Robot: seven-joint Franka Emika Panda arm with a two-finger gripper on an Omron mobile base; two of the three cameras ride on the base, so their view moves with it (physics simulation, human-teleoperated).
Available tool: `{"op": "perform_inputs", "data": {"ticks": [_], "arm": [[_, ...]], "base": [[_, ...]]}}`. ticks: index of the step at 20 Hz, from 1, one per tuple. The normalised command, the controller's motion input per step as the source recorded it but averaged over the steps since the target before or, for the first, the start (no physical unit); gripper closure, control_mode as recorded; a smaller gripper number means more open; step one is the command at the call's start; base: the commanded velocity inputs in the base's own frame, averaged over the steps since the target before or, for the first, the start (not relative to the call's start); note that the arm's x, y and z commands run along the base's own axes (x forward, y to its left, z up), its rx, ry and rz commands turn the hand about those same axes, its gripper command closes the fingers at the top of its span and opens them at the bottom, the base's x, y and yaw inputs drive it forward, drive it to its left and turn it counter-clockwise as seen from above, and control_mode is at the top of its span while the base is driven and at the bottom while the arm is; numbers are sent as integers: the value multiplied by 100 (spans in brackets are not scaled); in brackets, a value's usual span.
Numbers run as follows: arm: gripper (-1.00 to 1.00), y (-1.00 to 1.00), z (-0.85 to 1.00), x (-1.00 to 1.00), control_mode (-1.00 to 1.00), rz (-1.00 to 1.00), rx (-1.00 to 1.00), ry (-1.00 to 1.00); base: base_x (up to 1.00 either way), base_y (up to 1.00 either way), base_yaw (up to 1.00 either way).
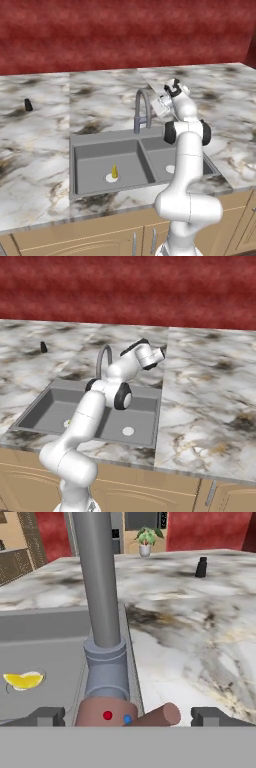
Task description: Turn on the sink faucet. Then move the lemon wedge from the counter to the sink. Turn off the sink. Move the vegetable from the sink to the pot next to the stove. Finally move the pot to the front left burner.
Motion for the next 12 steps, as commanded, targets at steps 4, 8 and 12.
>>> {"op": "perform_inputs", "data": {"ticks": [4,8,12], "arm": [[-100,59,1,0,-100,1,-5,0],[-100,25,0,1,-100,2,-1,0],[-100,-12,0,12,-100,3,0,0]], "base": [[0,0,0],[0,0,0],[0,0,0]]}}
